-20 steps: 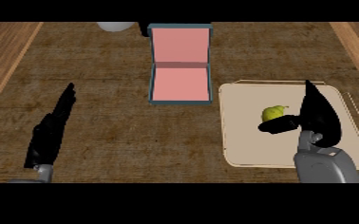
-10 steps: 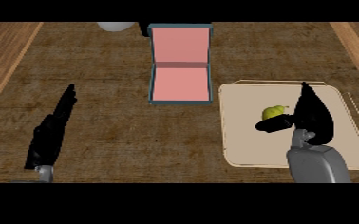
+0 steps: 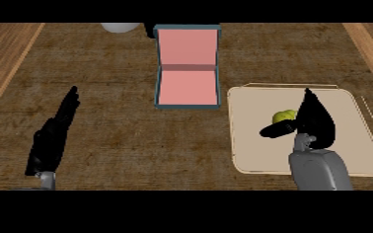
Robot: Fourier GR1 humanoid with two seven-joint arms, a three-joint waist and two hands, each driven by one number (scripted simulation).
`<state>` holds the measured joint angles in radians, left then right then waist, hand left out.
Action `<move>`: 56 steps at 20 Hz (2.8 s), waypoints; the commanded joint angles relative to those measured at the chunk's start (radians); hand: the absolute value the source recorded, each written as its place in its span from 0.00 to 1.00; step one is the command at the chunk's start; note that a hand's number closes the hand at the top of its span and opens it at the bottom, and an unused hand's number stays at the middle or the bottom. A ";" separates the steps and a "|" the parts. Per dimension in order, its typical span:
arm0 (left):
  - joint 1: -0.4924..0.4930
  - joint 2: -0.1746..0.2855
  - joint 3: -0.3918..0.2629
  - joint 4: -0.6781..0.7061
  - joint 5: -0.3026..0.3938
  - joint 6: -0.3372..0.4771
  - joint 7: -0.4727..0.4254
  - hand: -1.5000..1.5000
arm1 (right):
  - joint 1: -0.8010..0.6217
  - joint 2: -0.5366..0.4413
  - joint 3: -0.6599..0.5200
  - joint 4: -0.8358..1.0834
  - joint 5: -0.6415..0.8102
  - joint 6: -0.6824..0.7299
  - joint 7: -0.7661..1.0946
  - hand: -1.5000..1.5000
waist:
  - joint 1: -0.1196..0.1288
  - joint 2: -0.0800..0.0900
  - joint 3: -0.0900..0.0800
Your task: Pick the pear from the tray and place it in the cardboard box
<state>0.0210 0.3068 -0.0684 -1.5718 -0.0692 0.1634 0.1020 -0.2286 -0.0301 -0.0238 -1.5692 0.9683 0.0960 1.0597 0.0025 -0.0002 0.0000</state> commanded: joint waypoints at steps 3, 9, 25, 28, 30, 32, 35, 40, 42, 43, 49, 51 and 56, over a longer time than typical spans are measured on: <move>-0.027 -0.009 0.053 0.051 -0.004 -0.049 -0.028 0.50 | 0.010 -0.007 -0.048 0.058 -0.035 -0.014 -0.013 0.00 | -0.002 0.000 0.000; -0.011 -0.053 0.027 0.018 -0.047 -0.017 0.003 0.50 | 0.011 -0.049 0.001 0.085 0.097 -0.079 -0.026 1.00 | -0.001 0.000 0.000; -0.077 -0.065 -0.020 0.030 -0.058 -0.082 -0.037 0.50 | -0.258 -0.313 0.291 0.197 0.027 0.152 -0.856 1.00 | 0.152 0.049 0.007; -0.094 -0.067 -0.019 0.043 -0.068 -0.072 -0.026 0.50 | -0.325 -0.410 0.275 0.233 -0.024 0.148 -1.086 1.00 | 0.124 0.048 0.008; -0.090 -0.054 0.000 0.039 -0.059 -0.075 -0.029 0.50 | -0.354 -0.470 0.223 0.286 -0.077 0.130 -1.225 1.00 | 0.120 0.047 0.008; -0.085 -0.078 -0.017 0.035 -0.063 -0.065 -0.035 0.50 | -0.413 -0.497 0.179 0.345 -0.148 0.149 -1.355 1.00 | 0.115 0.043 0.007; -0.095 -0.074 -0.010 0.043 -0.059 -0.068 -0.008 0.50 | -0.470 -0.481 0.106 0.402 -0.298 0.193 -1.532 1.00 | 0.107 0.041 0.008; -0.112 -0.076 -0.009 0.044 -0.063 -0.065 0.009 0.50 | -0.583 -0.493 0.008 0.548 -0.483 0.334 -1.777 1.00 | 0.098 0.036 0.005; -0.063 -0.083 -0.034 0.026 -0.074 -0.068 -0.010 0.50 | -0.627 -0.504 -0.001 0.646 -0.501 0.385 -1.848 1.00 | 0.110 0.033 0.004; -0.092 -0.053 0.014 0.040 -0.072 -0.057 -0.013 0.50 | -0.662 -0.507 -0.005 0.663 -0.524 0.428 -1.888 1.00 | 0.092 0.028 0.003; -0.101 -0.042 0.038 0.033 -0.037 -0.088 0.030 0.50 | -0.856 -0.469 0.025 0.863 -0.533 0.459 -1.911 1.00 | 0.075 0.020 0.001; -0.099 -0.089 0.012 0.065 -0.082 -0.034 -0.001 0.50 | -0.918 -0.415 0.050 0.901 -0.521 0.431 -1.880 1.00 | 0.061 0.018 0.000; -0.053 -0.076 0.020 0.049 -0.069 -0.059 -0.029 0.50 | -1.020 -0.288 0.100 1.004 -0.475 0.348 -1.803 1.00 | 0.055 0.014 0.000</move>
<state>-0.0649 0.2368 -0.0481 -1.5119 -0.1409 0.1067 0.0988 -1.1636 -0.3951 0.0536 -0.6529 0.4725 0.4219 -0.7208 0.0616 0.0164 0.0002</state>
